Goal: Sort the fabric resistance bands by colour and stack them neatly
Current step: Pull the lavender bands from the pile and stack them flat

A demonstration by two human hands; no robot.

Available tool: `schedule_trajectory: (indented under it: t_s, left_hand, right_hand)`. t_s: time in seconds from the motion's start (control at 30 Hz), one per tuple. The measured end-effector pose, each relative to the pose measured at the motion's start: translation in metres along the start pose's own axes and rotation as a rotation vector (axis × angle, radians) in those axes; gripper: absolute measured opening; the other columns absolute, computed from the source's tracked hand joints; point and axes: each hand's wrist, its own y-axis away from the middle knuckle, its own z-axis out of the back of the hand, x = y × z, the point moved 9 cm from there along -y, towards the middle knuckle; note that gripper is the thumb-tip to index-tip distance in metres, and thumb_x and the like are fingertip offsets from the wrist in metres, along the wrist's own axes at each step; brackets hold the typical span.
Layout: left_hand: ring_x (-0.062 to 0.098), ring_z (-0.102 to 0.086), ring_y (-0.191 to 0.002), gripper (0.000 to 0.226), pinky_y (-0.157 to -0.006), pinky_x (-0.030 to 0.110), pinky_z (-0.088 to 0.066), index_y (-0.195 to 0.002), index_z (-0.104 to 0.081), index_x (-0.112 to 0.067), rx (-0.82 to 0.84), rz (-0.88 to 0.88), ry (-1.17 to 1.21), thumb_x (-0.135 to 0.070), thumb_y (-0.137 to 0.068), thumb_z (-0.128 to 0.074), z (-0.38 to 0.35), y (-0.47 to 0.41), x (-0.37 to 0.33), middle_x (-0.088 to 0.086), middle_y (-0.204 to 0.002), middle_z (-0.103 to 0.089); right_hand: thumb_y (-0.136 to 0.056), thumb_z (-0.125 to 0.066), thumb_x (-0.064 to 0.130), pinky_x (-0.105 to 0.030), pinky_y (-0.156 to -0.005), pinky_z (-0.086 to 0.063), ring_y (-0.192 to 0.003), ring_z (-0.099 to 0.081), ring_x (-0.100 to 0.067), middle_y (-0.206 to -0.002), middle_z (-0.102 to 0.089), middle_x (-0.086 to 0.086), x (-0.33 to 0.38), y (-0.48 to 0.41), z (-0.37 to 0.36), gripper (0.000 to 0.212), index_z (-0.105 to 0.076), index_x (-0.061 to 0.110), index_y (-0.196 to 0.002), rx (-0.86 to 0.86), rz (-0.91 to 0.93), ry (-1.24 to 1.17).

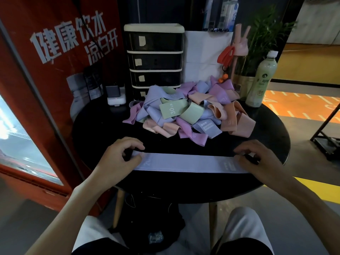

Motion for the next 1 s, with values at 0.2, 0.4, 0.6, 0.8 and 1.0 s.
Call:
schedule_trajectory:
  t_s: [0.2,0.4,0.6,0.8,1.0]
  left_hand:
    - [0.011,-0.057,-0.115,0.036,-0.100,0.024,-0.043,-0.098,-0.069,-0.039,0.209,-0.085,-0.044,-0.057,-0.067,-0.075,-0.014,0.003,-0.005,-0.022,-0.115,-0.063]
    - [0.011,-0.056,-0.115,0.037,-0.102,0.035,-0.043,-0.101,-0.067,-0.043,0.219,-0.101,-0.076,-0.060,-0.068,-0.072,-0.015,0.003,-0.003,-0.022,-0.116,-0.062]
    - [0.006,-0.054,-0.115,0.031,-0.101,0.042,-0.041,-0.093,-0.069,-0.038,0.141,-0.139,-0.104,-0.061,-0.074,-0.064,-0.018,-0.002,-0.016,-0.022,-0.114,-0.061]
    - [0.001,-0.055,-0.109,0.031,-0.096,0.045,-0.043,-0.097,-0.068,-0.032,0.187,-0.332,-0.194,-0.057,-0.081,-0.059,-0.068,-0.016,-0.074,-0.022,-0.105,-0.062]
    - [0.002,-0.054,-0.101,0.035,-0.094,0.042,-0.045,-0.096,-0.069,-0.031,0.316,-0.306,-0.145,-0.061,-0.079,-0.058,-0.117,-0.024,-0.078,-0.021,-0.101,-0.061]
  right_hand:
    - [-0.056,-0.055,0.090,-0.029,-0.093,-0.044,-0.114,-0.051,-0.005,-0.113,-0.056,0.028,0.001,0.006,-0.002,0.059,-0.063,0.053,-0.101,0.170,0.095,-0.045]
    - [-0.066,-0.074,0.056,-0.034,-0.096,-0.045,-0.113,-0.050,-0.002,-0.114,-0.054,0.029,-0.002,0.006,-0.003,0.032,-0.063,0.049,-0.096,0.162,0.072,-0.055]
    - [-0.076,-0.080,0.022,-0.031,-0.096,-0.041,-0.112,-0.048,0.000,-0.112,-0.055,0.021,-0.002,0.005,-0.005,0.035,-0.061,0.046,-0.093,0.153,0.056,-0.021]
    - [-0.077,-0.080,0.019,-0.022,-0.087,-0.039,-0.105,-0.050,0.001,-0.108,-0.056,0.017,0.000,-0.001,-0.007,0.022,-0.066,0.035,-0.080,0.216,0.054,0.010]
    - [-0.085,-0.071,0.024,-0.017,-0.074,-0.049,-0.087,-0.060,-0.003,-0.096,-0.063,0.009,0.007,-0.030,-0.005,0.010,-0.065,0.027,-0.092,0.133,-0.044,-0.037]
